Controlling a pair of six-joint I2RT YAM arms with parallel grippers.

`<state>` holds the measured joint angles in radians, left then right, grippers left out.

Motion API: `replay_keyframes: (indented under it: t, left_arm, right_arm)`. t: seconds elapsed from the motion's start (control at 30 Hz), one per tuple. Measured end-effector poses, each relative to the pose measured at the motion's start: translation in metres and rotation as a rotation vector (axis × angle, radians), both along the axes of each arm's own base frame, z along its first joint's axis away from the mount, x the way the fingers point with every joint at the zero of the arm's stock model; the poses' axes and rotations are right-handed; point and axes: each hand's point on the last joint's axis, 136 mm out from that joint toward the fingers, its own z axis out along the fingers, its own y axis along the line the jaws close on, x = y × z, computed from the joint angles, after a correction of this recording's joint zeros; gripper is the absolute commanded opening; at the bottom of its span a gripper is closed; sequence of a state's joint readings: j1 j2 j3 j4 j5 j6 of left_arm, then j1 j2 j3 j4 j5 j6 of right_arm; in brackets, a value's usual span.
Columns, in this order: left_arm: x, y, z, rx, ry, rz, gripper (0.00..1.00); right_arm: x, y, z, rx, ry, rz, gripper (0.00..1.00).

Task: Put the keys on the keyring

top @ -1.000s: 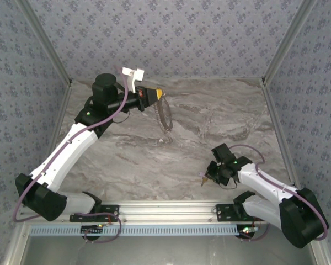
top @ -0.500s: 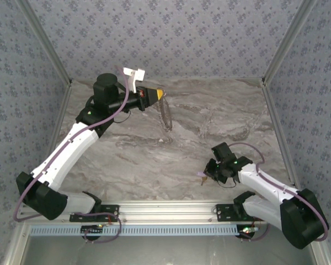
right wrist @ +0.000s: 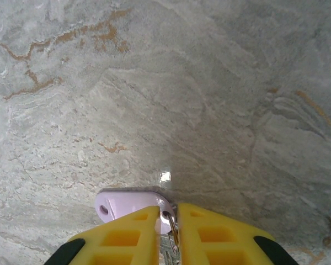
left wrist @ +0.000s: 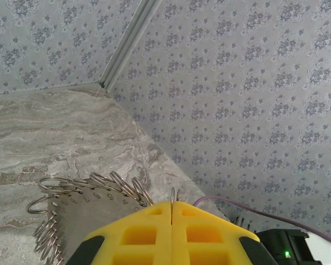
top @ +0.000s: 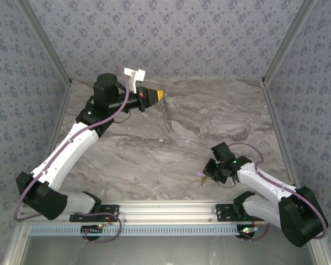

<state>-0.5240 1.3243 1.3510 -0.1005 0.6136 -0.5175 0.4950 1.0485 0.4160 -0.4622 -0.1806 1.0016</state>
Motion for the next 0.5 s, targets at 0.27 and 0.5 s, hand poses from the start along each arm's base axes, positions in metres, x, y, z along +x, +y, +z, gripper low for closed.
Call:
replay_keyframes:
  t: [0.27,0.5]
  left_arm:
    - [0.0,0.0,0.0,0.0,0.0,0.0,0.0]
    - [0.0,0.0,0.0001,0.0,0.0,0.0,0.0]
  right_arm:
    - [0.0005,0.0003,-0.0008,0.0,0.001,0.0,0.14]
    - [0.002,0.0019,-0.0007,0.005,-0.003,0.005,0.0]
